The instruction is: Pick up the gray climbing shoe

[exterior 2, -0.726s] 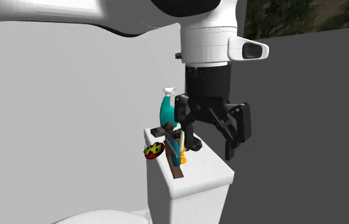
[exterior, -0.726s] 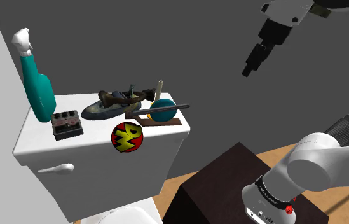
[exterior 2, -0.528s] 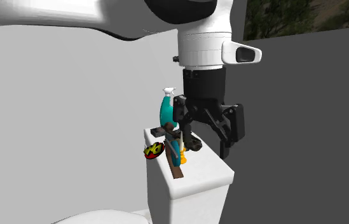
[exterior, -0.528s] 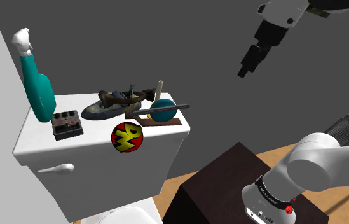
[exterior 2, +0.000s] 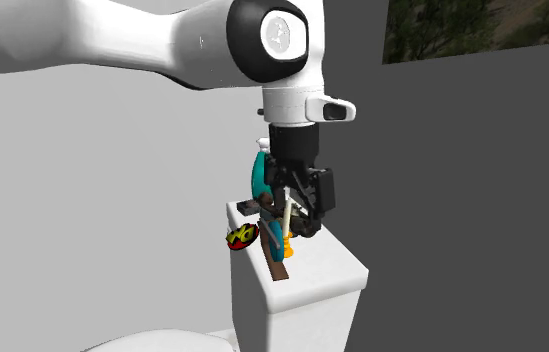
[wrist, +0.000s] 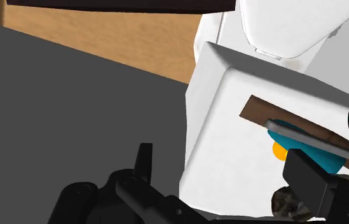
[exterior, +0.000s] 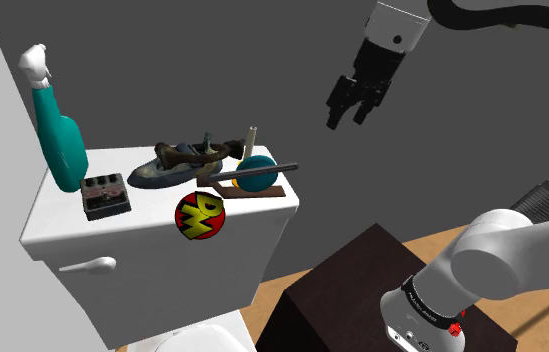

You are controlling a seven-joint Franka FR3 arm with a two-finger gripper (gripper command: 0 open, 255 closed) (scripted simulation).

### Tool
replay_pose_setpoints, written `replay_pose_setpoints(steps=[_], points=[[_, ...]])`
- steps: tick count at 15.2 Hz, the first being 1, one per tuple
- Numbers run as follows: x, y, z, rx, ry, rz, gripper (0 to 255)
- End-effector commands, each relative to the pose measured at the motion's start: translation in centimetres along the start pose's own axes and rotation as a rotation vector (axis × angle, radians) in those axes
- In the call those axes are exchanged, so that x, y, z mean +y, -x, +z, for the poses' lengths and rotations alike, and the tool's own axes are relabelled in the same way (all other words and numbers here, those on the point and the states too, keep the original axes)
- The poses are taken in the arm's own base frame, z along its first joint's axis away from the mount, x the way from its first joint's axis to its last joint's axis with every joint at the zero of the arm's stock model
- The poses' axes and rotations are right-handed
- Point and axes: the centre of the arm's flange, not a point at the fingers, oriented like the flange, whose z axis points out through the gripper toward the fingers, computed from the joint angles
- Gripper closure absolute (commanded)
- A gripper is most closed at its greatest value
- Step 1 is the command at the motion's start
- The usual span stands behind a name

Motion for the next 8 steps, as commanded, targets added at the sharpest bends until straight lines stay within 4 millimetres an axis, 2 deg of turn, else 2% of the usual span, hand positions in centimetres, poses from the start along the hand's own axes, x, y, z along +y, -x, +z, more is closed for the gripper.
replay_pose_setpoints(steps=[1, 8], points=[[-2.3, -0.9, 0.4, 0.001, -0.006, 0.051, 0], [-9.7, -5.3, 2.8, 0.003, -0.025, 0.216, 0]])
